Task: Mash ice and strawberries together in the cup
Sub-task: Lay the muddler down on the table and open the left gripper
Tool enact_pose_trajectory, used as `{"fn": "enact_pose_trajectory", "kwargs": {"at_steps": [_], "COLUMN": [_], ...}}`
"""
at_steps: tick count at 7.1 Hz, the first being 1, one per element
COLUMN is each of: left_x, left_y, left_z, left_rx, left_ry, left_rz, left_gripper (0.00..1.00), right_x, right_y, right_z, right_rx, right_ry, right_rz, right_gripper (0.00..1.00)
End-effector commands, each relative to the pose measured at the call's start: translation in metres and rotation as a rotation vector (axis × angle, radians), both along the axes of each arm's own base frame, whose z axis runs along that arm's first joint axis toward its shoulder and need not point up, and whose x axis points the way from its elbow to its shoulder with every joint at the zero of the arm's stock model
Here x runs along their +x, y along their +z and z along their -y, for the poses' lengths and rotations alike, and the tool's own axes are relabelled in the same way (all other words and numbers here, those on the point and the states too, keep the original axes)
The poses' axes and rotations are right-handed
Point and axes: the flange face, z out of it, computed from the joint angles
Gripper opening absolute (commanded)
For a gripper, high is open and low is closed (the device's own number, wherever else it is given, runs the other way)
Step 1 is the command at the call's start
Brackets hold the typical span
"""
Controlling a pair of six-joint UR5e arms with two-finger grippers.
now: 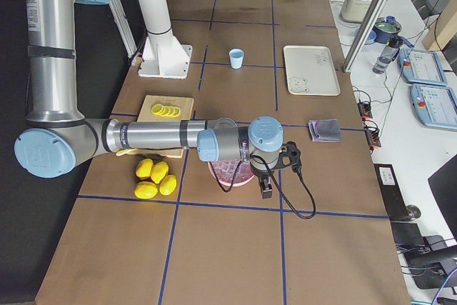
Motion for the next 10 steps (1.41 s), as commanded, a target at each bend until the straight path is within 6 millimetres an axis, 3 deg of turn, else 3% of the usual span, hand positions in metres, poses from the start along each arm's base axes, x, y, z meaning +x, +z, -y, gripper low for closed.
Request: {"fn": "enact_pose_trajectory", "kwargs": {"at_steps": [1,4,7,8,9,10], "left_x": [-0.008,-0.01,-0.013,-0.012,-0.011,-0.012], "left_y": [0.035,0.069,0.076,0.076,0.075,0.075], "left_z": [-0.011,-0.011,-0.016,-0.015,-0.015,-0.015], "left_rx": [-0.006,0.028,0.045,0.042,0.043,0.046], "left_ry": [0.002,0.011,0.033,0.033,0.034,0.032], "left_rz": [0.065,0.164,0.172,0.172,0.17,0.168], "left_gripper": [0.0,0.0,0.0,0.08,0.4,0.93], "right_x": [0.0,-0.001,0.0,0.0,0.0,0.0], "right_y": [-0.001,-0.004,-0.005,-0.005,-0.005,-0.005], "right_z": [0.002,0.003,0.003,0.003,0.004,0.004], "right_rx": [0.004,0.006,0.01,0.01,0.009,0.007], "right_ry": [0.0,0.0,0.001,0.0,0.0,0.0], "right_rz": [0.0,0.0,0.0,0.001,0.001,0.003], "right_gripper": [0.99,0.99,0.99,0.99,0.99,0.99]}}
